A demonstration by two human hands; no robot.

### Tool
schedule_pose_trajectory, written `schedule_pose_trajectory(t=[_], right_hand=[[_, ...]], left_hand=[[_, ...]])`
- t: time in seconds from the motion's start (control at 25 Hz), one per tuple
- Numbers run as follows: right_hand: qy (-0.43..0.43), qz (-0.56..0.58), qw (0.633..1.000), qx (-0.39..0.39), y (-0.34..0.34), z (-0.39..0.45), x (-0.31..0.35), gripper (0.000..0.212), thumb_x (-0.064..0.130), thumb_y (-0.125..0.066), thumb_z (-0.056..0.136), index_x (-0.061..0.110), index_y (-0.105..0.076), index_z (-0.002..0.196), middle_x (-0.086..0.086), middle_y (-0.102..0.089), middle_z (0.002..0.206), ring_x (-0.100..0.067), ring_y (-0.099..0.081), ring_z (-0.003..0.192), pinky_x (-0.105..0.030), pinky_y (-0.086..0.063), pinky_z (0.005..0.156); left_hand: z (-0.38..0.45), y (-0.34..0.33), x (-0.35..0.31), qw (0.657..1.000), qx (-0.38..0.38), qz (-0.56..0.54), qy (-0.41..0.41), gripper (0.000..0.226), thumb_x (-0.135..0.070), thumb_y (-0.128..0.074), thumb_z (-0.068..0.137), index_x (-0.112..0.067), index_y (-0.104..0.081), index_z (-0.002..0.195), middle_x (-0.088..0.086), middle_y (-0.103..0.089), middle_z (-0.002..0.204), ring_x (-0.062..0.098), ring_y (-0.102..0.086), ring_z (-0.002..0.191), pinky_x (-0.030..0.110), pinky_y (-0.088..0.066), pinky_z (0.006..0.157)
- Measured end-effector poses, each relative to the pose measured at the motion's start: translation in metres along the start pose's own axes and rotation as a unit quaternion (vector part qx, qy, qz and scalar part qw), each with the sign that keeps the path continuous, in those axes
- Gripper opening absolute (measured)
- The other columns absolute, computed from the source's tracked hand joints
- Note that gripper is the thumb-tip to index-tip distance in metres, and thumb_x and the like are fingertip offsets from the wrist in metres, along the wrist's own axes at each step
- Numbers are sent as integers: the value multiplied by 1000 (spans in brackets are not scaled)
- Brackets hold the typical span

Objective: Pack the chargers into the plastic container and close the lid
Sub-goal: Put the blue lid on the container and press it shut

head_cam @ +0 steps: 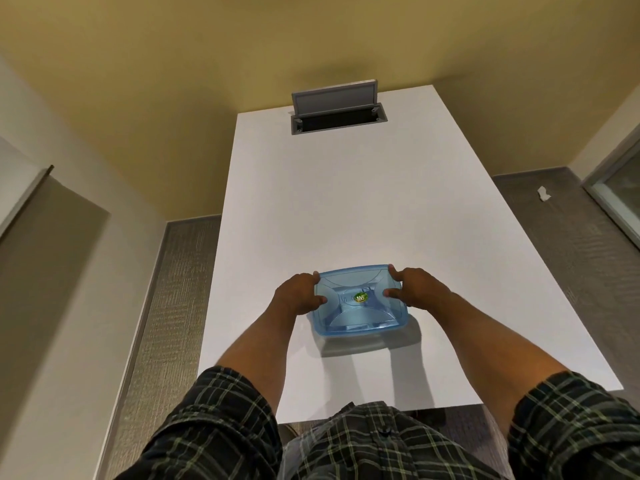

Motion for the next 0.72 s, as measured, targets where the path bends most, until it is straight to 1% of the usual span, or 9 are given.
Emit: schedule_pose_trajectory(t=[0.08,0.12,0.16,0.24,0.32,0.4,0.44,0.6,0.72], right_hand=[[18,-23,999,39,6,0,1,105,61,-66,85,12,-12,159,-15,-57,132,-28,-52,124,-31,-40,89],[24,-39,997,58,9,1,2,117,64,-71,79,10,-6,159,-15,-56,134,-28,-51,125,-31,-41,90],[27,-55,995,73,10,2,2,127,66,-74,74,9,0,159,-16,-53,139,-29,-49,127,-32,-42,94],[29,-82,992,96,11,4,5,140,68,-78,67,8,10,157,-18,-46,146,-31,-46,133,-36,-41,105],[27,-101,988,110,12,5,8,146,68,-80,64,7,17,156,-18,-44,149,-32,-46,134,-39,-41,109],[25,-116,986,118,13,6,10,150,69,-81,62,7,20,154,-17,-45,149,-32,-48,132,-40,-42,108],[24,-124,985,120,13,6,12,152,69,-81,61,6,21,154,-16,-45,148,-32,-49,132,-40,-43,107],[14,-161,977,136,19,10,18,159,69,-85,56,5,25,152,-16,-51,145,-32,-53,128,-40,-45,105],[3,-177,972,156,26,13,21,163,63,-90,52,5,25,152,-17,-50,146,-32,-55,127,-38,-46,103]], left_hand=[[1,4,2,999,34,12,-7,101,-58,-75,81,-15,-27,159,7,-41,159,26,-39,146,41,-37,116],[1,7,2,999,47,27,-8,111,-63,-80,72,-15,-28,158,7,-44,157,26,-41,143,41,-40,114],[1,11,1,997,58,48,-8,119,-67,-84,63,-15,-30,156,6,-48,153,26,-46,140,41,-44,111],[2,15,-4,993,72,98,-9,124,-69,-88,52,-14,-35,150,5,-56,144,26,-54,131,40,-49,103],[3,13,-8,988,65,136,-17,119,-67,-90,47,-12,-41,141,4,-63,132,25,-61,120,37,-53,94],[1,10,-12,986,37,158,-31,110,-65,-92,45,-12,-47,130,4,-66,122,25,-64,110,35,-51,85],[0,9,-14,985,25,166,-36,107,-65,-92,46,-11,-49,127,5,-66,119,26,-65,107,35,-50,83],[0,9,-16,983,6,178,-41,102,-64,-93,47,-8,-52,122,7,-65,115,27,-67,102,34,-44,80],[1,5,-18,983,5,180,-42,97,-61,-94,47,-7,-53,116,7,-65,111,28,-67,97,37,-39,86]])
Point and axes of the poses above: each hand's wrist, its own z-axis towards the middle knuckle, its own y-axis out of the back of the hand, x = y × z, the point moved 1 cm from there along z, towards the middle knuckle
